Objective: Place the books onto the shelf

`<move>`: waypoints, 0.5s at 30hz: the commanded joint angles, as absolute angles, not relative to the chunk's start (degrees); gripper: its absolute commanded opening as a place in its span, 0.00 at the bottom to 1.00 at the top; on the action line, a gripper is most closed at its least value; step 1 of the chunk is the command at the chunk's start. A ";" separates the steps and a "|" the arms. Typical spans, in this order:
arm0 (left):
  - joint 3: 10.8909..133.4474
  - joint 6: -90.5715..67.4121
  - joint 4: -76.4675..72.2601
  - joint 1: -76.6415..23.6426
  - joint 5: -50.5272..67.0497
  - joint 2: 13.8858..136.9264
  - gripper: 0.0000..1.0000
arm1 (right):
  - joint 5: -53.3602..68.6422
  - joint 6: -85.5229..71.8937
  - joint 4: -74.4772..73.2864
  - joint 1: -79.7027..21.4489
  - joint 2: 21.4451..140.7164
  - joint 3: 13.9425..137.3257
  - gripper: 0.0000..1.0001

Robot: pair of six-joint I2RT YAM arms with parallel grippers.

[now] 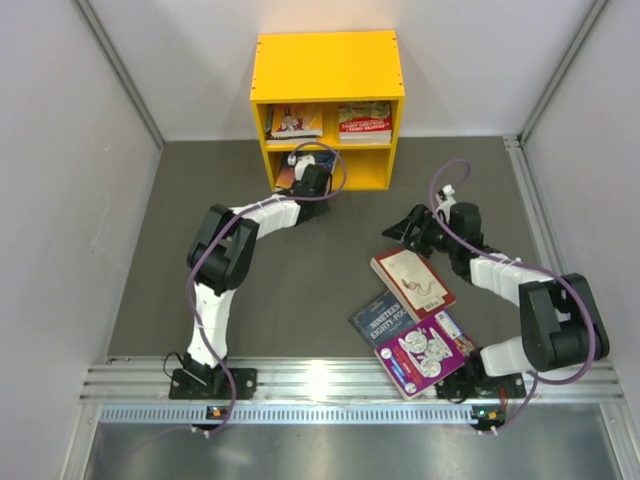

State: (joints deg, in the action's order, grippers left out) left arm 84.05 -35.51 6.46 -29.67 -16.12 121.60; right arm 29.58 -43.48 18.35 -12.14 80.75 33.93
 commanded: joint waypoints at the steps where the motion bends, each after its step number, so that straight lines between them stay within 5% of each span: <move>1: 88.41 -36.03 4.66 -29.53 -21.00 123.66 0.00 | 31.81 -41.22 18.55 -9.94 78.93 33.31 0.78; 15: 101.60 -44.03 9.31 -26.81 -30.94 128.23 0.00 | 32.96 -38.85 16.61 -7.30 77.61 32.70 0.78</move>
